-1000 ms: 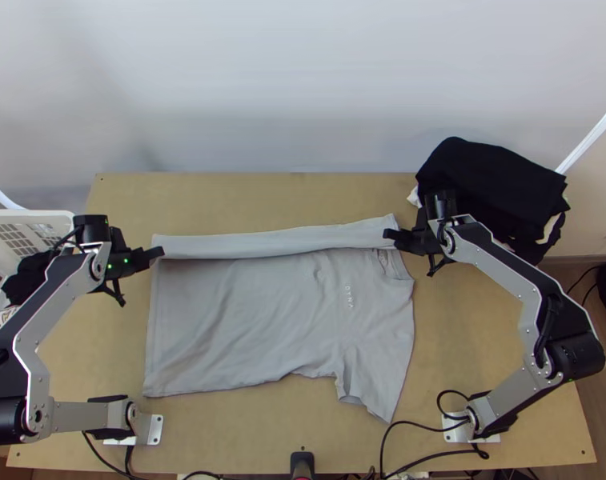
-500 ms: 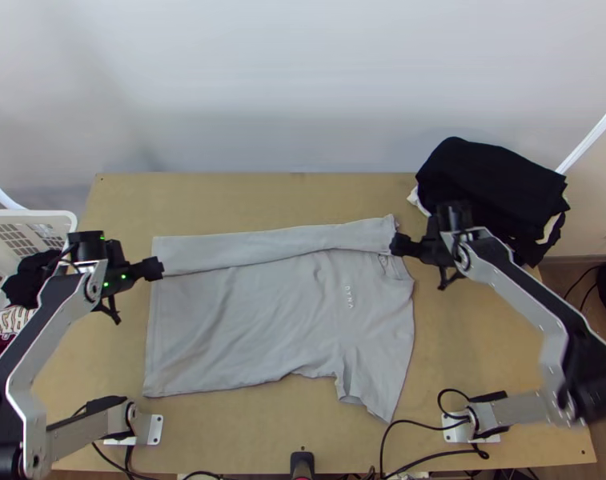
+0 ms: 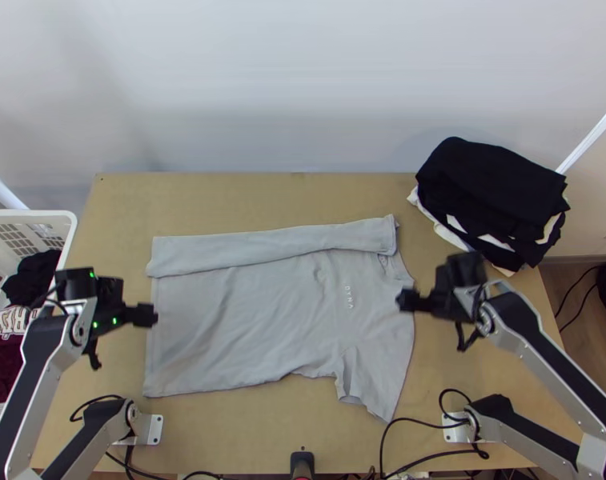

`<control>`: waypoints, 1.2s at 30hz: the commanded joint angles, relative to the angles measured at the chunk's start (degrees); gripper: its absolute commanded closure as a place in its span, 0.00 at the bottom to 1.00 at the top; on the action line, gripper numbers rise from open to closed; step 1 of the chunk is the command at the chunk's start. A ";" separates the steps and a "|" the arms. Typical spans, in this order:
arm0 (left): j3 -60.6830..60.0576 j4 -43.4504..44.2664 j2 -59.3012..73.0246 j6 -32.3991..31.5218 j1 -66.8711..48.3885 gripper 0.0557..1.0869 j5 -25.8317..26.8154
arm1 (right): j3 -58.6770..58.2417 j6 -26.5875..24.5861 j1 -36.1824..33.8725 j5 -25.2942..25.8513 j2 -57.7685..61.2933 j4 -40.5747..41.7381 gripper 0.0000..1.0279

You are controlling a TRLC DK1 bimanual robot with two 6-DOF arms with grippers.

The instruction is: Fold the t-shirt

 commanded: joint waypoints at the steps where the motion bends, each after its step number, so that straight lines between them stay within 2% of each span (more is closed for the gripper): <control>1: -3.17 -1.80 -2.70 4.69 -0.27 0.16 -0.23 | -3.77 3.50 1.56 -1.58 -0.07 -1.36 0.11; 5: -4.49 -3.47 -4.64 5.66 -0.36 0.16 -0.32 | -5.71 5.09 2.35 -2.20 0.72 -1.45 0.39; 8: -4.49 -4.53 -5.34 6.01 -0.27 0.16 -0.41 | -6.85 5.17 2.44 -2.20 0.98 -1.53 0.47; 11: -4.58 -5.23 -5.87 6.72 -0.27 0.16 -0.85 | -7.64 4.91 2.44 -2.20 0.80 -2.24 0.61; 33: -5.37 -6.46 -5.60 10.06 0.08 0.16 -1.55 | -10.89 2.19 2.79 -2.20 1.95 -2.94 0.63; 36: -6.34 -6.90 -5.52 14.63 0.52 0.15 -3.22 | -10.81 1.66 3.85 -2.20 2.74 -2.06 0.97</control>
